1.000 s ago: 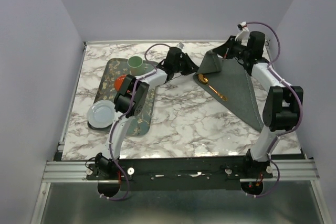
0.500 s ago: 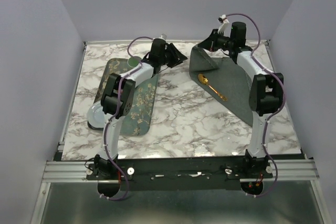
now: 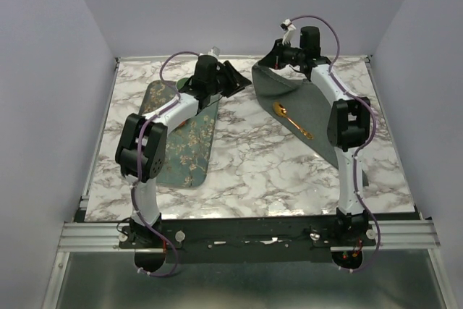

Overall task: Fold the napkin, place the utensils inside, and roll it up
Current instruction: Fold the napkin

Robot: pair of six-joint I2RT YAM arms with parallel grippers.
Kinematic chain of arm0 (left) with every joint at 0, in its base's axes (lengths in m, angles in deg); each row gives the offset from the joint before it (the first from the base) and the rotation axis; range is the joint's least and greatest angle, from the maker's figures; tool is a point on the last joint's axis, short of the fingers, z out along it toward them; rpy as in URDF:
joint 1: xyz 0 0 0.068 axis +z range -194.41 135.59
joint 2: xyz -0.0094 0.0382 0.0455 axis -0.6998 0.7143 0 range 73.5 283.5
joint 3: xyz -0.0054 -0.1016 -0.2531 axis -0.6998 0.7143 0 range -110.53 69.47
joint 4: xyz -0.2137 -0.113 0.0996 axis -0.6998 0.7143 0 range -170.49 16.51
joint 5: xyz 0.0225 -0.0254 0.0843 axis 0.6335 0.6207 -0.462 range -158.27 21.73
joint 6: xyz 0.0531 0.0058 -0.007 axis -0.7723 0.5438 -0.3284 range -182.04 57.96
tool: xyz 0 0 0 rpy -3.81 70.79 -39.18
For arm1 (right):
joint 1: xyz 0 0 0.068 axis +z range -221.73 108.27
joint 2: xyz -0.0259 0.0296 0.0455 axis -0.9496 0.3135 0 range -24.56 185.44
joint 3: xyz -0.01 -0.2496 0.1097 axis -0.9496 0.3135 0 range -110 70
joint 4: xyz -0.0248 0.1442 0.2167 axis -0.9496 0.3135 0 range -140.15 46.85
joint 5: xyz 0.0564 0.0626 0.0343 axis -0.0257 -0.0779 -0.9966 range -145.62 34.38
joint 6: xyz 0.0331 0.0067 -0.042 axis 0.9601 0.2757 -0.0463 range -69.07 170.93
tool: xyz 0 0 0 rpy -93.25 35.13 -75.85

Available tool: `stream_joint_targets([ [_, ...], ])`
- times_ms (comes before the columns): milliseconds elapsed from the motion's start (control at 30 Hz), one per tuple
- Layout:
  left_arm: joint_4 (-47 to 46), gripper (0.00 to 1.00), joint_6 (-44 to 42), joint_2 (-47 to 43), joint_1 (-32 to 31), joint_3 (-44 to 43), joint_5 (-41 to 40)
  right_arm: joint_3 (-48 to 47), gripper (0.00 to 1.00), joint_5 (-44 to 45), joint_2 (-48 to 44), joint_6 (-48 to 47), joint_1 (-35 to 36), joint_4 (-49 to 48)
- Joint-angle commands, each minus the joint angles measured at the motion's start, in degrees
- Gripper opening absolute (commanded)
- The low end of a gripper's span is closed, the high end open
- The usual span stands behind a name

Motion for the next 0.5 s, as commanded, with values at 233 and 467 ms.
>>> stream_joint_targets([
  [233,0.9,0.52,-3.7,-9.7,0.5,5.9,3.0,-10.9,0.03,-3.2,9.8,0.5,3.0,3.0],
  [467,1.0,0.52,-4.2,-11.6,0.6,7.0,3.8,-12.4,0.03,-3.1,12.1,7.4,3.5,-0.2],
])
